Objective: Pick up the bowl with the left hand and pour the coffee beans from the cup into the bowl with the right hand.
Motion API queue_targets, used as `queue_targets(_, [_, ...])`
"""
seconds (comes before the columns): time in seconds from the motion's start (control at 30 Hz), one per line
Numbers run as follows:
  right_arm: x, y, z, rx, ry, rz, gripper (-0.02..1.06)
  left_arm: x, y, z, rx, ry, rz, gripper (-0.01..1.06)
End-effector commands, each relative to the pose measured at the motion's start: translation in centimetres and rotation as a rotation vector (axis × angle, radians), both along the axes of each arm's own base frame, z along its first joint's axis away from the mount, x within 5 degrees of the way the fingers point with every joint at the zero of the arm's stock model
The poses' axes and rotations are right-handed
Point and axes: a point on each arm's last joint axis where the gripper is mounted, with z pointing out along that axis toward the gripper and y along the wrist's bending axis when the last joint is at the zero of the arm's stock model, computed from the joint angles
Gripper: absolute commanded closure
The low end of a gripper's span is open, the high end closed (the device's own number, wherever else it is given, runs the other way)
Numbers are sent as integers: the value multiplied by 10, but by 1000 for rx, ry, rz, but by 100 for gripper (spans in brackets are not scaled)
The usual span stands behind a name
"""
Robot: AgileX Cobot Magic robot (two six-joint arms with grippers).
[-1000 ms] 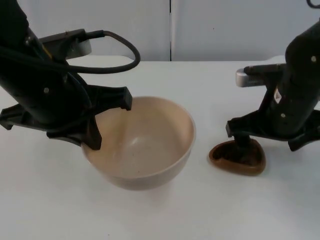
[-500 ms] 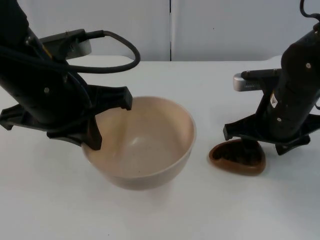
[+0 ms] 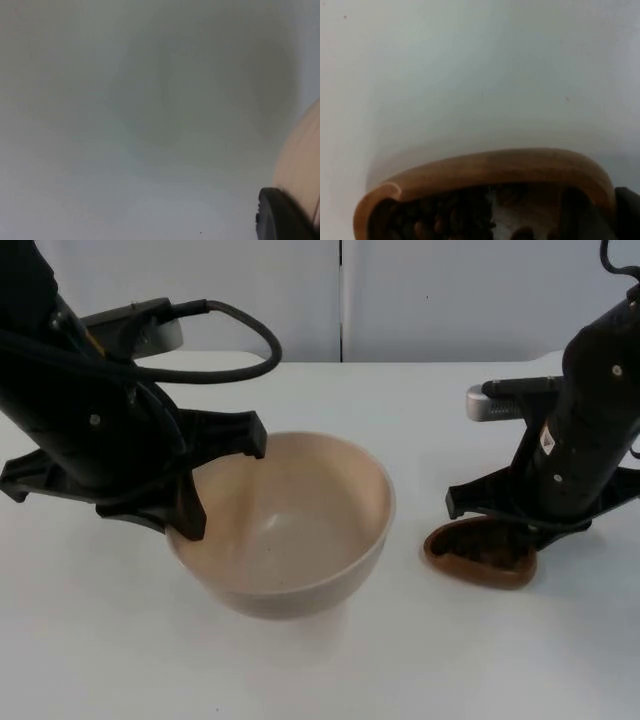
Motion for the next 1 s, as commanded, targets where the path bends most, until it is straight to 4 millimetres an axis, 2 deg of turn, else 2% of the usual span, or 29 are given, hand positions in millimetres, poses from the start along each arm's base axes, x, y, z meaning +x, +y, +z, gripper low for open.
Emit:
queue_targets(0.0, [1,2,-1,4,-5,4,104,-2,-2,1,-14,0,10,105])
queue_targets(0.13, [1,2,1,4,-8,3,104,-2,-2,1,-14,-1,8,105])
queue_targets(0.23, [1,1,12,10,-23,1,104,-2,-2,1,-12,-1,7,105])
queue_targets(0.3, [1,1,28,22,-57,17,104,-2,-2,1,-13,-4,8,105])
queue_targets(0.33, [1,1,28,22,-57,17,104,-2,-2,1,-13,-4,8,105])
queue_targets(0.47, [-3,-2,61,35,-104,19,104,-2,-2,1,-14,-1,8,105])
queue_targets(0.5, [-3,-2,61,35,-104,19,104,-2,-2,1,-14,-1,8,105])
queue_targets(0.63, [-15,-10,100,3,-123,52,104,-2,-2,1,-14,-1,8,105])
queue_targets(0.67, [-15,-10,100,3,-123,52,104,-2,-2,1,-14,-1,8,105])
queue_targets(0.8, [-37,-22,146,-22,-122,112,104,-2,-2,1,-13,-2,7,105])
queue_targets(0.9, [-46,-26,159,-19,-110,138,104,-2,-2,1,-13,-2,7,105])
queue_targets(0.97, [-62,-32,179,-14,-93,173,104,-2,-2,1,-13,-2,7,105])
